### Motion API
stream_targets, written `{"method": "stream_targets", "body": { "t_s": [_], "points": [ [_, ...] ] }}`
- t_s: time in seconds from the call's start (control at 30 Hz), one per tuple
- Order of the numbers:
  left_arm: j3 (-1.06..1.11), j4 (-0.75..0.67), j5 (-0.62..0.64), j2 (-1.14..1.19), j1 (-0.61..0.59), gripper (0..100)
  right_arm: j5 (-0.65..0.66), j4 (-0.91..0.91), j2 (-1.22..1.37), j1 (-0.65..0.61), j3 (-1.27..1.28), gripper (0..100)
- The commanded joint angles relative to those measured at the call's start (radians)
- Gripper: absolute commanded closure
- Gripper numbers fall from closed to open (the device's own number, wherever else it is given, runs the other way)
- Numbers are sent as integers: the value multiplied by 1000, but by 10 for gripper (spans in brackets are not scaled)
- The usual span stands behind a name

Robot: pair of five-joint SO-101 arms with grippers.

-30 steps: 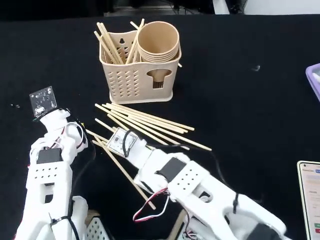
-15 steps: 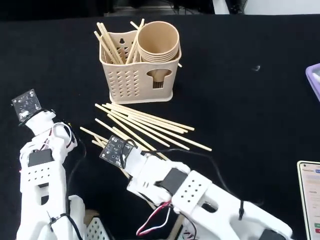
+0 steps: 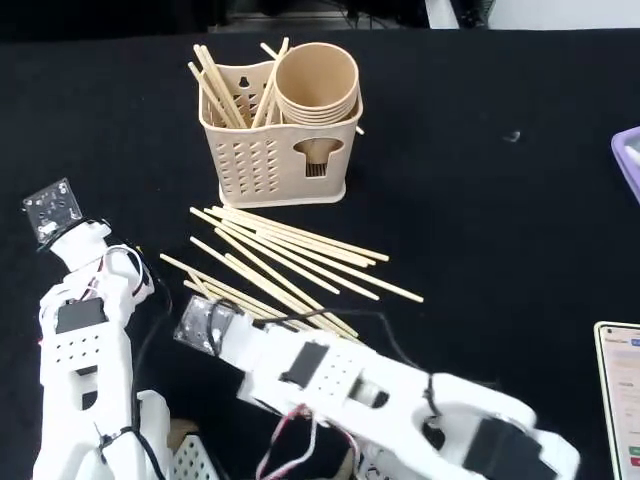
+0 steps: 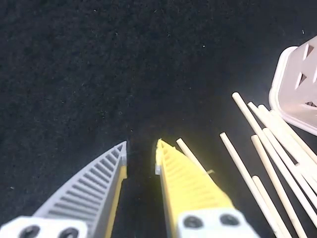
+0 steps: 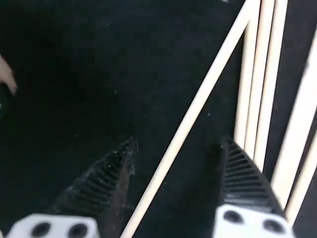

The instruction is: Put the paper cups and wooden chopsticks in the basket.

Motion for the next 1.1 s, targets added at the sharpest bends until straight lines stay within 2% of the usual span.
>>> {"method": "stream_targets", "body": {
  "t_s": [0.0, 0.07, 0.1, 0.23, 0.37, 0.53, 0.67, 0.87, 1.07],
  "points": [
    [-5, -18, 11, -26, -15, 894, -17, 21, 77, 124, -122, 913],
    [-5, -20, 11, -26, -15, 894, -17, 38, 64, 176, -130, 992],
    [-7, -20, 11, -26, -15, 894, -17, 52, 47, 196, -130, 969],
    [-8, -21, 11, -26, -10, 894, -15, 110, -73, 259, -124, 985],
    [-7, -21, 11, -26, -7, 894, 87, 144, -171, 292, -97, 987],
    [-5, -21, 11, -26, -7, 894, 158, 95, -188, 287, -41, 974],
    [-5, -20, 11, -26, -5, 894, 144, 91, -188, 285, -35, 857],
    [-5, -20, 11, -26, -5, 894, 144, 51, -186, 273, -8, 900],
    [-8, -20, 11, -26, -5, 894, 144, 54, -186, 176, -8, 899]
  ]
}}
